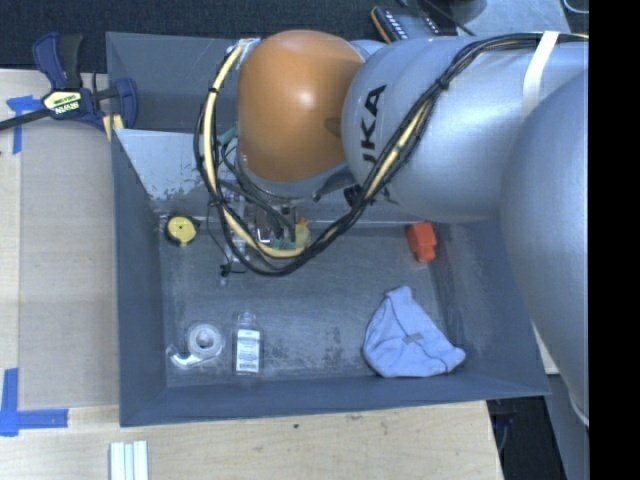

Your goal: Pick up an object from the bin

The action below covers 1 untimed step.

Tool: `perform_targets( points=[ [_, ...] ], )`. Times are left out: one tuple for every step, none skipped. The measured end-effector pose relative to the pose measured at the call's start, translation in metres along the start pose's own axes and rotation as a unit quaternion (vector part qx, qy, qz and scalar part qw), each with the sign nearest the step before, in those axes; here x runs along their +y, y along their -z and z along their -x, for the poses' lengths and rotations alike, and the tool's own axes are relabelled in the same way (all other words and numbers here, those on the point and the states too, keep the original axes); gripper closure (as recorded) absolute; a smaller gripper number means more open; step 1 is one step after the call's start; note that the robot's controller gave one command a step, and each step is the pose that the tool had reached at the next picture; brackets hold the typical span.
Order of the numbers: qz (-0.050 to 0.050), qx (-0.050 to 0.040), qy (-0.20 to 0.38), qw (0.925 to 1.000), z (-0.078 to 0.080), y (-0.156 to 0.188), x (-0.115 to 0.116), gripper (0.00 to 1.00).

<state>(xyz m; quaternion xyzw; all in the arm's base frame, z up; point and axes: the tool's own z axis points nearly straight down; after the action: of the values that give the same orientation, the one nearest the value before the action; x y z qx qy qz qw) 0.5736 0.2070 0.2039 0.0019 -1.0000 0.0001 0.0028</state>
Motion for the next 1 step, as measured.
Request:
perform_targets(
  points=[
    [0.001,-0.0043,-0.002,1.0,0.0019,0.0053,-0.0014,0.0]
  ],
)
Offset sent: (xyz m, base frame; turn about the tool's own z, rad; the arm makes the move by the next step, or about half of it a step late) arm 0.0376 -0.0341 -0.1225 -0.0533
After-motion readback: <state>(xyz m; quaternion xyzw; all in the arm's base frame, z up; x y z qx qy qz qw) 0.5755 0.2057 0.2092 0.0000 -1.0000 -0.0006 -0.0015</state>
